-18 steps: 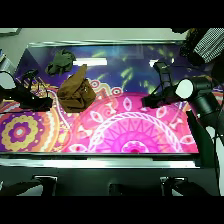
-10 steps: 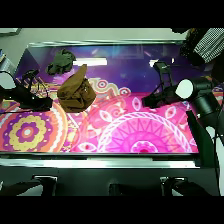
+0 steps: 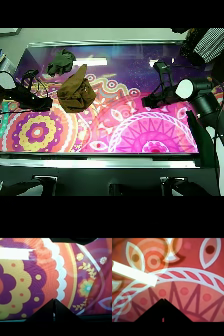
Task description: Fold the clothes and pants, and hang the long-sleeved shirts on hangers.
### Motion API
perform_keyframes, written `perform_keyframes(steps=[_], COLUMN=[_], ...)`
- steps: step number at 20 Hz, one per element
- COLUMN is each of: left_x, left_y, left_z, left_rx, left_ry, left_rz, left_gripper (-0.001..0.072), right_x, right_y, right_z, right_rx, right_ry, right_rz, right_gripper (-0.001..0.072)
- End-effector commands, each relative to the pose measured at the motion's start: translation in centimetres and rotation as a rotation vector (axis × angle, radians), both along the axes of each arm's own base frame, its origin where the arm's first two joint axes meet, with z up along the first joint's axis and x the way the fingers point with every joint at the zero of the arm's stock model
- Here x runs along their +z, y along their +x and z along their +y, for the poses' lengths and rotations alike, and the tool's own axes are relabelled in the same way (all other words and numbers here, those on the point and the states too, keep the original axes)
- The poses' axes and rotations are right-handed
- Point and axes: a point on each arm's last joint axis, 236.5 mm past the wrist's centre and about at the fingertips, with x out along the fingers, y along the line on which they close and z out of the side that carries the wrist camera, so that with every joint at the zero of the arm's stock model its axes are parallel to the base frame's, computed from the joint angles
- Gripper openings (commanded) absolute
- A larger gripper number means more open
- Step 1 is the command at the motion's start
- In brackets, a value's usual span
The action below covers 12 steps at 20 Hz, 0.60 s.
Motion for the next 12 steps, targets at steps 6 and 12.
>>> perform_keyframes(steps=[6, 12], left_x=[-0.1, -2.1], left_y=[0.9, 9.0], left_z=[0.0, 0.4], left_rx=[0.006, 0.11], left_ry=[-0.001, -0.016], left_rz=[-0.028, -0.249], left_gripper=[0.0068, 0.0696], right_x=[0.2, 0.2], right_y=[0.3, 0.2], right_z=[0.1, 0.1], right_rx=[-0.002, -0.027], right_ry=[0.006, 0.017], right_rz=[-0.015, -0.005], right_gripper=[0.0037, 0.0041])
